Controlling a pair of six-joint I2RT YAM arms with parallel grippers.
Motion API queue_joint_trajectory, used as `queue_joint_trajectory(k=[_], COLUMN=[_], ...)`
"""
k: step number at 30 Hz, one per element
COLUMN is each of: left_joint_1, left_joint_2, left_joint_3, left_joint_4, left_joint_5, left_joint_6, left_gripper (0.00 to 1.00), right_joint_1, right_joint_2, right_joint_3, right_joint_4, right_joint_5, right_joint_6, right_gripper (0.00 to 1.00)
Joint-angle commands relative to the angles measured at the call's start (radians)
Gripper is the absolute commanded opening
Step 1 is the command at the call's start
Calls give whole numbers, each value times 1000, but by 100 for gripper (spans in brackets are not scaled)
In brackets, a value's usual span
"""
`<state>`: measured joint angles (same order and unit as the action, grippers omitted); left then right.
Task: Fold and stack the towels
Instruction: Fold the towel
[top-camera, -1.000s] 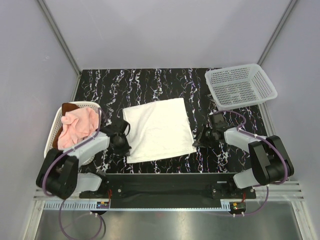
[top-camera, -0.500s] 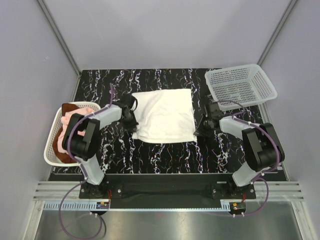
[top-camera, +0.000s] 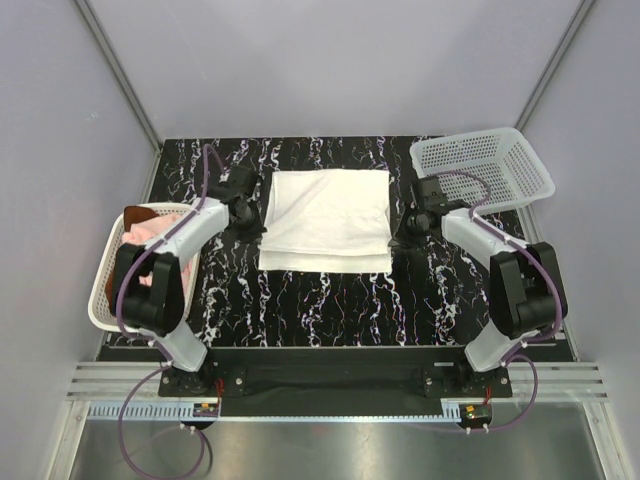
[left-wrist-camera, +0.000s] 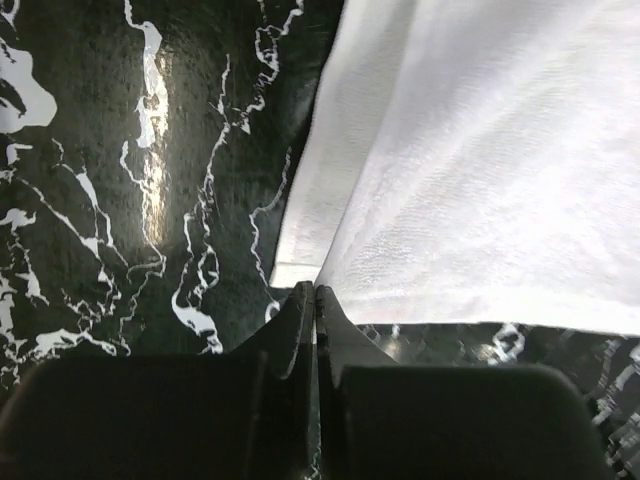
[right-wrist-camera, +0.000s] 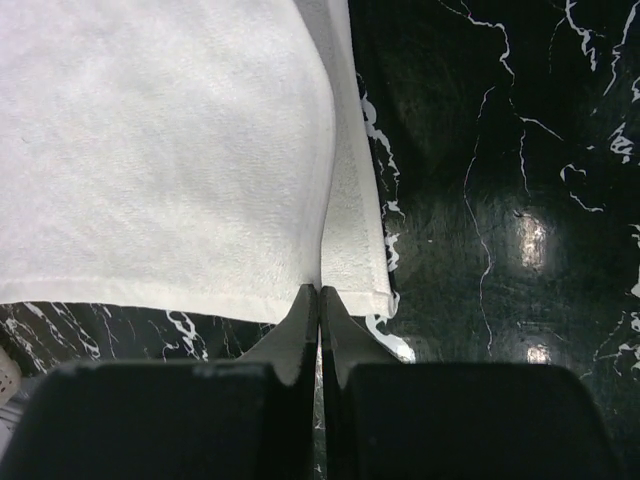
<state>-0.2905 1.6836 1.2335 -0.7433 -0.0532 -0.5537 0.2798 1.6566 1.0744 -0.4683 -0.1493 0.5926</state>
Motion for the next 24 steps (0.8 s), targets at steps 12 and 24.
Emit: queue_joint_trajectory(k=[12,24], left_joint_1=[-1,2], left_joint_2=[-71,-61], left_joint_3=[-313,-330], left_joint_4=[154,144], left_joint_5=[115,66], left_joint_6=[-28,5], left_gripper=[0,0], right_joint_1=[-4,-4], right_joint_2=[-57,-83], right_joint_3=[-217,-217], right_joint_4=[126,109], right_joint_5=[-55,-47], right_joint_6=[-30,-33], right_gripper=[0,0])
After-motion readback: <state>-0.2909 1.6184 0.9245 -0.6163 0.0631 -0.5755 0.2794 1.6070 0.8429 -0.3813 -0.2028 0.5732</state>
